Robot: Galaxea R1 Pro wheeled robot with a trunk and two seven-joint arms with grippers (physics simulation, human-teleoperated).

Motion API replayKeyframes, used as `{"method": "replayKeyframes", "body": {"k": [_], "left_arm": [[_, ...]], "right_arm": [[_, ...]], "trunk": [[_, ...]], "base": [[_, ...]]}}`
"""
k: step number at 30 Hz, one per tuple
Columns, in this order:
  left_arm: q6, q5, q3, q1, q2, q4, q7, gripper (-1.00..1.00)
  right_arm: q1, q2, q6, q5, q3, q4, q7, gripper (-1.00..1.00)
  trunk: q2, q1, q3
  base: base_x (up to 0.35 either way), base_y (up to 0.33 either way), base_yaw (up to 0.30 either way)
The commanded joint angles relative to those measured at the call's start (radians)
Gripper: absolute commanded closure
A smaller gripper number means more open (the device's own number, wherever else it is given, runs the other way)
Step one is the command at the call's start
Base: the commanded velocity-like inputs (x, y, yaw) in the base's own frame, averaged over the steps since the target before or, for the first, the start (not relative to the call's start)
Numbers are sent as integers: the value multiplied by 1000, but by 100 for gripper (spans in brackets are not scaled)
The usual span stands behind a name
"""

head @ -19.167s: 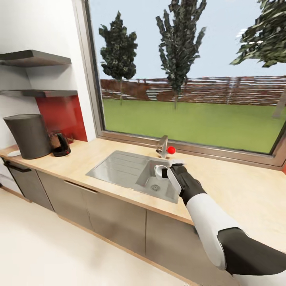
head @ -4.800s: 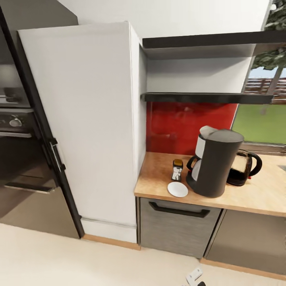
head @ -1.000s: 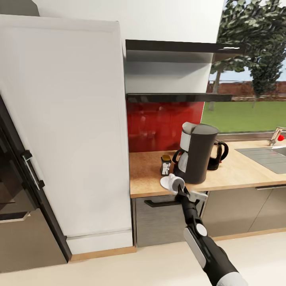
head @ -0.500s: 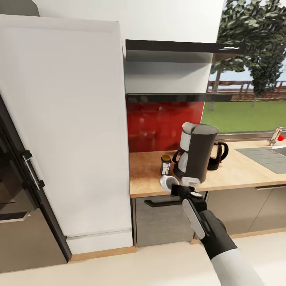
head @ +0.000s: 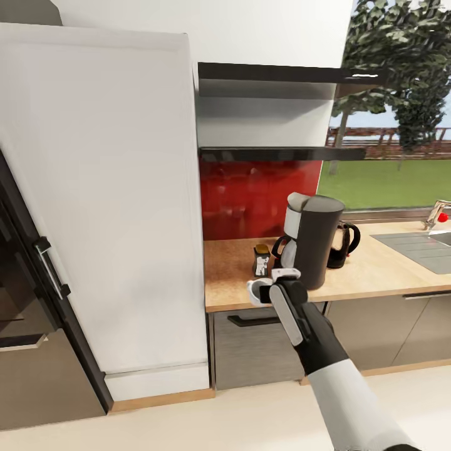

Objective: Set up a coffee station on the kitchen countertop: keep the coffee maker on the countertop, move the bottle of coffee from the kitchen shelf to the counter next to the coffee maker, place a paper coffee filter on top of the coffee maker, put the saucer next to the coffee maker with the coffee cup on the saucer, and place the electric kettle next to the coffee maker.

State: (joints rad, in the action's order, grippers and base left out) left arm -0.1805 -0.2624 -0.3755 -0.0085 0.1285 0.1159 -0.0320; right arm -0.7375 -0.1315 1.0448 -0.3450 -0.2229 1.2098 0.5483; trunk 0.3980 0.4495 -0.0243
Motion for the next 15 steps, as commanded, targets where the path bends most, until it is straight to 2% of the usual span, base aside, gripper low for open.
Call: {"method": "replayKeyframes", "body": {"k": [1, 5, 9, 15], "left_arm": [[-4, -11, -5, 2, 5, -1, -3, -100], [-4, -11, -5, 20, 21, -2, -3, -100], [-4, -11, -5, 42, 28, -2, -3, -100], [-4, -10, -5, 54, 31, -2, -26, -100]], "right_arm": [[-3, -1, 2, -9, -1, -1, 11, 100], [-4, -2, 2, -10, -2, -39, 12, 100], [-5, -2, 2, -16, -3, -179, 11, 100], [-5, -2, 2, -17, -3, -225, 12, 100]], "trunk": [[2, 1, -2], [2, 1, -2], [2, 1, -2], [2, 1, -2]], "base": [[0, 0, 0], [0, 0, 0], [0, 0, 0], [0, 0, 0]]}}
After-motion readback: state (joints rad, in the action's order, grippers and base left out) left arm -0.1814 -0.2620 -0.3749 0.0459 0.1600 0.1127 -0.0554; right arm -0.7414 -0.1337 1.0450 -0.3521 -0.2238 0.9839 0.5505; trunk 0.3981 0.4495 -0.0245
